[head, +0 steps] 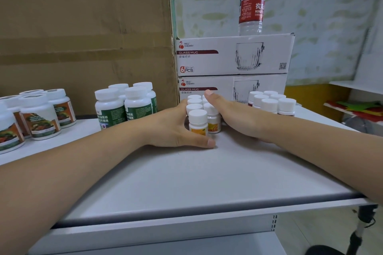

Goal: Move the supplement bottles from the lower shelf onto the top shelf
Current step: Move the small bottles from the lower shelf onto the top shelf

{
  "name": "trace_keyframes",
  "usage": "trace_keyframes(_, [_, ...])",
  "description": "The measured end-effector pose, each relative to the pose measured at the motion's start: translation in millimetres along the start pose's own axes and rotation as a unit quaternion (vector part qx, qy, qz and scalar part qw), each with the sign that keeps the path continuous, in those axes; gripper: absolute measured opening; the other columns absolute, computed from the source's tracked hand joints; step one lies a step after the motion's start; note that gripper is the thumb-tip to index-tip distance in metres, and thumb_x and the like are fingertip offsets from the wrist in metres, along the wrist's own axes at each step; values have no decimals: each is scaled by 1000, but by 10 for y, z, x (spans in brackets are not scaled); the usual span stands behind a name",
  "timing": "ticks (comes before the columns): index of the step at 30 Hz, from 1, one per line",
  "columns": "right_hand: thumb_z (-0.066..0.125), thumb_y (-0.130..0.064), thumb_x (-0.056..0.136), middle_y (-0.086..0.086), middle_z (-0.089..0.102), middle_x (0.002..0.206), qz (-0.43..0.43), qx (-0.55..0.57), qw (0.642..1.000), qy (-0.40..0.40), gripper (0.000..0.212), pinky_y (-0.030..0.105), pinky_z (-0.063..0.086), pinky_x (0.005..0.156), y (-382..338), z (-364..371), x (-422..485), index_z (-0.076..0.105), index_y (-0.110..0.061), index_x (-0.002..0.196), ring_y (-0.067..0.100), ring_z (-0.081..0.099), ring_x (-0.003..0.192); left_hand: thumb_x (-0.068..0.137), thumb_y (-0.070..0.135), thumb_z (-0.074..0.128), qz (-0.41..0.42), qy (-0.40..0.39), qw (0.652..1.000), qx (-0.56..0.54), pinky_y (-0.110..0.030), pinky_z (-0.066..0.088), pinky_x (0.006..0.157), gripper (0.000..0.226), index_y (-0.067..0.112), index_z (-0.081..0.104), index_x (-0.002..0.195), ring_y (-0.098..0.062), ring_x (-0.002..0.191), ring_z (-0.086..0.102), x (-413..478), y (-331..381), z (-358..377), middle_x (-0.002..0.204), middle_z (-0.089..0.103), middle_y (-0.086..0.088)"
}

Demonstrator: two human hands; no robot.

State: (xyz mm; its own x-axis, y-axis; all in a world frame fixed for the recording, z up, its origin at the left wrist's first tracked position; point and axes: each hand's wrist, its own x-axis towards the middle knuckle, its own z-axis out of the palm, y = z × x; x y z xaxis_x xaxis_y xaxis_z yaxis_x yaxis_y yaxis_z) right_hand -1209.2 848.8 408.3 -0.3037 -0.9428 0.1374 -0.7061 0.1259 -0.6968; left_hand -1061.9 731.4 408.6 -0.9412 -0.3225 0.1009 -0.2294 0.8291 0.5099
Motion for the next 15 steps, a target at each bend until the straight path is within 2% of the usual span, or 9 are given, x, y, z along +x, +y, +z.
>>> trace_keyframes(5, [11, -76, 86, -9, 39, 148, 28, -27, 999, 11, 78, 41, 24, 115, -8, 2, 1, 30, -31, 147, 15, 41, 133, 62, 65, 78, 2, -2, 1000, -12, -15, 35, 103, 109, 40, 17, 148, 11, 122, 45, -7, 12, 6, 135, 47, 30])
trace_keyframes(7, [12, -85, 75, -8, 41, 147, 40, -36, 998, 20, 93, 42, 25, 114, 9, 4, 33, 26, -28, 148, 17, 42, 132, 63, 64, 77, 1, -3, 1000, -13, -15, 34, 103, 109, 39, 16, 149, 10, 123, 45, -3, 7, 6, 135, 46, 29])
trace_keyframes(10, [12, -102, 47, -5, 47, 143, 35, -39, 998, 25, 125, 44, 26, 112, 24, 10, 62, 27, -28, 147, 18, 43, 132, 59, 69, 75, 0, 0, 1000, 3, -22, 36, 108, 112, 41, 15, 149, 7, 123, 47, 3, -7, 8, 135, 47, 29])
trace_keyframes(15, [9, -105, 41, -1, 52, 139, 38, -45, 998, 27, 131, 46, 28, 109, 69, 34, 153, 31, -27, 145, 22, 45, 131, 58, 68, 71, -8, 5, 1000, 20, -24, 39, 107, 107, 41, 17, 147, 6, 119, 50, 8, -14, 16, 131, 50, 29])
